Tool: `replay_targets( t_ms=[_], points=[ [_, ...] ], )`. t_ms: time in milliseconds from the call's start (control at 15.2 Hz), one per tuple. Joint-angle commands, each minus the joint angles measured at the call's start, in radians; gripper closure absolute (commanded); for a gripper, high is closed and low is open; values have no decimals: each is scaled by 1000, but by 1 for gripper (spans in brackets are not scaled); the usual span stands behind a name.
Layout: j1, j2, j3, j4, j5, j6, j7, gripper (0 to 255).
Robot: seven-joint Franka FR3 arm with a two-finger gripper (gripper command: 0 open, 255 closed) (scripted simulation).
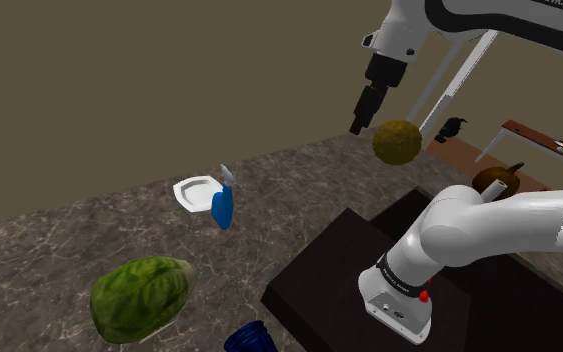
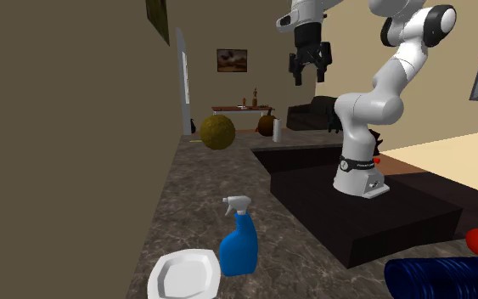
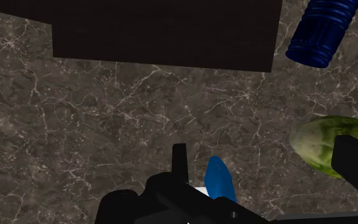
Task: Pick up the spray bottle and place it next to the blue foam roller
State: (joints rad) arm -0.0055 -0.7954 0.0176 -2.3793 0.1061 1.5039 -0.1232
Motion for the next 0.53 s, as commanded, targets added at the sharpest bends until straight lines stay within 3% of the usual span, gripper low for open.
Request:
replay_targets(
  t_ms=[0, 462],
  points=[
    [0, 0, 0, 0, 0, 0, 0, 0],
    [3, 261, 72, 39, 31, 158, 90, 0]
  ],
)
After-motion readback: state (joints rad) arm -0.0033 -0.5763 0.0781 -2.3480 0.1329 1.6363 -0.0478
